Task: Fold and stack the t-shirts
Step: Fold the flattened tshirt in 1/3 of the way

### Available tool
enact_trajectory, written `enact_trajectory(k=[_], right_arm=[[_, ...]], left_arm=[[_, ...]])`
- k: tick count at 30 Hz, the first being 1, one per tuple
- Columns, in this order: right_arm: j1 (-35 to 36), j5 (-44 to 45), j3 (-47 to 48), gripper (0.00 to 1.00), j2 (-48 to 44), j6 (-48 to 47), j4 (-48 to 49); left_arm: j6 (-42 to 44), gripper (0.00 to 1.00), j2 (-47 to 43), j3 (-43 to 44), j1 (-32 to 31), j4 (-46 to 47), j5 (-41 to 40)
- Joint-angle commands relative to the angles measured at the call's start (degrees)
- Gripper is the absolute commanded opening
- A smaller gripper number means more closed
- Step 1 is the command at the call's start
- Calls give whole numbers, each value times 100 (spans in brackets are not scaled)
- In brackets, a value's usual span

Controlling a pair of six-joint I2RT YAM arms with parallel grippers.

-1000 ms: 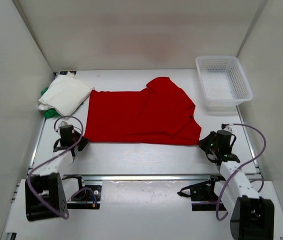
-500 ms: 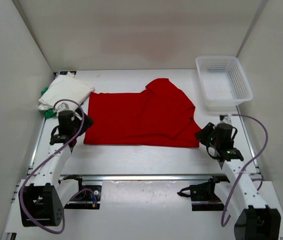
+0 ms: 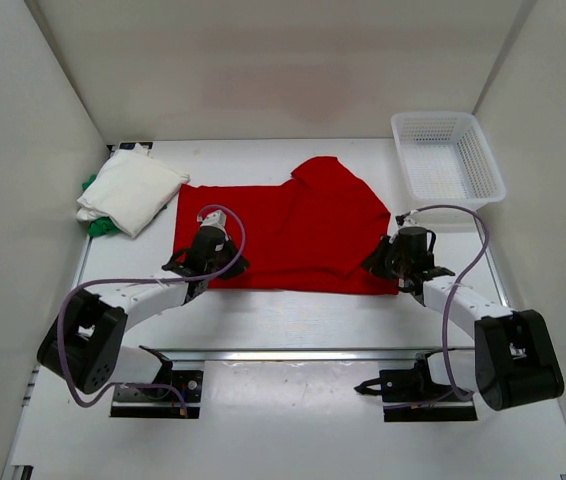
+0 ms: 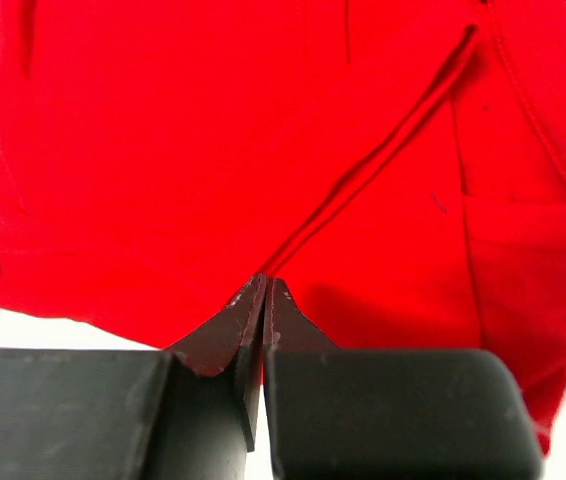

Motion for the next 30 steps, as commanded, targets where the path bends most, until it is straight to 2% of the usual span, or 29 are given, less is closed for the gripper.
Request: enact_trajectory(k=[1, 13, 18, 23, 25, 28, 30], right_arm=[[16, -67, 31, 0, 189, -2, 574], [209, 3, 197, 0, 918, 77, 758], [148, -76, 425, 0, 1306, 77, 951], [25, -321, 1207, 0, 2042, 296, 1250], [7, -392, 1820, 0, 2463, 393, 1444], [51, -541, 2866, 0, 3228, 393, 1233], [-28, -909, 3299, 0, 3353, 368, 910]], left_arm=[[-198, 12, -27, -141, -113, 623, 254], [-225, 12, 307, -212, -236, 984, 361], [-286, 12, 281, -300, -104, 1028, 397], [-295, 12, 141, -353, -69, 1019, 344], [-286, 12, 114, -327, -60, 967, 343], [-225, 12, 71, -256, -42, 861, 388], [-172, 13, 35, -204, -34, 826, 326]])
